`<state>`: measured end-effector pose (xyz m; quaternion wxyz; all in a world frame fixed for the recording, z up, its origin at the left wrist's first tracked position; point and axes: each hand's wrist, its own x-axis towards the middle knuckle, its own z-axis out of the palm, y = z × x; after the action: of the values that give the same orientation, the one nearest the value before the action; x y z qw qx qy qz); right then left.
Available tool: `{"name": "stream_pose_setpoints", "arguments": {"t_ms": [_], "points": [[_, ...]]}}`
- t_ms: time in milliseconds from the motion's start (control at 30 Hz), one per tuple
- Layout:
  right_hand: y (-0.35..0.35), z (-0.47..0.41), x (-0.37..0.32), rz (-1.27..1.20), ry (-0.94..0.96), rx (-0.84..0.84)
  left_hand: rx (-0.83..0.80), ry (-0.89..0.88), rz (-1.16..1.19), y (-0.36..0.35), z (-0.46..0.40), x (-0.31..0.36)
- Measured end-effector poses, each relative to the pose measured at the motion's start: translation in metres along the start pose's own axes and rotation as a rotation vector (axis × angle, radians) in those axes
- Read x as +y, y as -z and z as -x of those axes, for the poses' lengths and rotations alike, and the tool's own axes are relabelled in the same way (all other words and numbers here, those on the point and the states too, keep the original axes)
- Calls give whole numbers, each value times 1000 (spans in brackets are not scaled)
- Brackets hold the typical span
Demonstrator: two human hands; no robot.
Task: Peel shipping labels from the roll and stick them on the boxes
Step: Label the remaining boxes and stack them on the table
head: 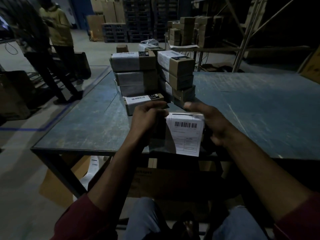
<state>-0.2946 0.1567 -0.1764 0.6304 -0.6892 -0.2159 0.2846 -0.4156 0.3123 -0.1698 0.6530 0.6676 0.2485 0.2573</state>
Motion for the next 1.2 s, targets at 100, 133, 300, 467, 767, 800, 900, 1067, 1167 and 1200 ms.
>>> {"name": "stream_pose_setpoints", "arguments": {"t_ms": [100, 133, 300, 467, 767, 800, 900, 1067, 1167, 1200], "points": [[-7, 1, -1, 82, 61, 47, 31, -80, -63, -3, 4, -4], [-6, 1, -1, 78, 71, 57, 37, -99, -95, -3, 5, -6], [-2, 1, 3, 87, 93, 8, 15, -62, -124, 4, -2, -11], [8, 5, 8, 124, 319, -65, -33, 8, -68, 13, -11, -5], [26, -14, -6, -106, 15, 102, -463, -399, -448, 43, -10, -12], [28, -14, -7, -141, -50, 89, -478, -497, -645, 43, -12, -14], [29, -12, -10, -180, -201, 48, -432, -764, -920, 36, -16, -22], [36, 0, -15, -212, -280, -84, -418, -936, -780, 26, -15, -21], [48, 5, -12, -75, -216, -165, -450, -858, -685, 22, -12, -10], [51, 7, -9, 25, -141, -161, -467, -787, -625, 22, -13, -7]]}}
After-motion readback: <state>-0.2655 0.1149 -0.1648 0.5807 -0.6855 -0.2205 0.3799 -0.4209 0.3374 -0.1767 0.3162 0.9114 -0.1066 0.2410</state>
